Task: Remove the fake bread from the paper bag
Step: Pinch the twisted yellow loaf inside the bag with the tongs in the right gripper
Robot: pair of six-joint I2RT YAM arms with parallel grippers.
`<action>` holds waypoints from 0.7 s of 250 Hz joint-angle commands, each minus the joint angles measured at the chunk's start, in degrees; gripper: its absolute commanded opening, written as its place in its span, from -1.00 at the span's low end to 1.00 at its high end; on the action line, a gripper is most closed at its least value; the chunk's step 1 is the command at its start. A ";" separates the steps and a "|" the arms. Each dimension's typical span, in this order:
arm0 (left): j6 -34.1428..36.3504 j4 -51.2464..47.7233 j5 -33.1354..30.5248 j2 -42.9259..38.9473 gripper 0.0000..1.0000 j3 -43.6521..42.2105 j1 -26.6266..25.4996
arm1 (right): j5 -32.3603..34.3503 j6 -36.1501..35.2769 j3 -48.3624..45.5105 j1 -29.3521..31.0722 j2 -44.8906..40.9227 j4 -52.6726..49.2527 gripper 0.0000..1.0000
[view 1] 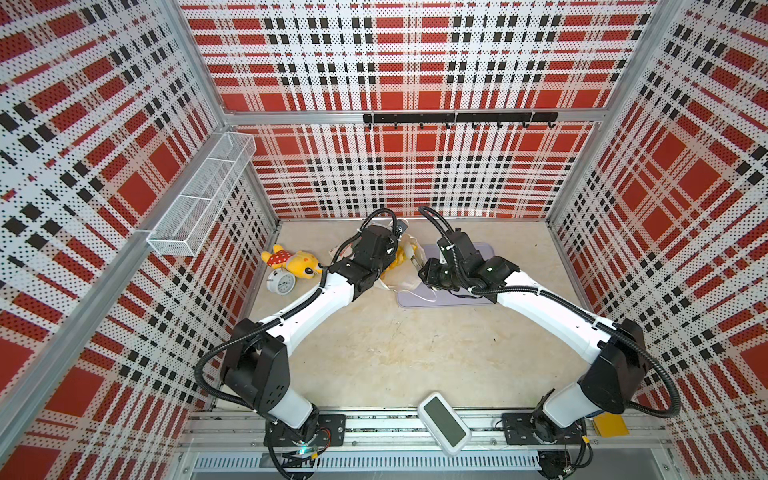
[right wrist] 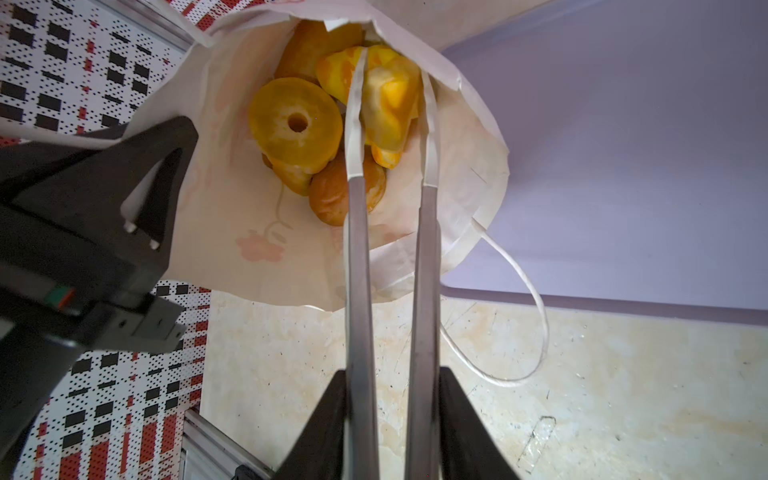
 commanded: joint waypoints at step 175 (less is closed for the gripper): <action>-2.93 3.55 1.27 -7.32 -1.00 -7.62 3.91 | 1.81 -7.99 -16.73 5.95 -33.03 1.04 -1.00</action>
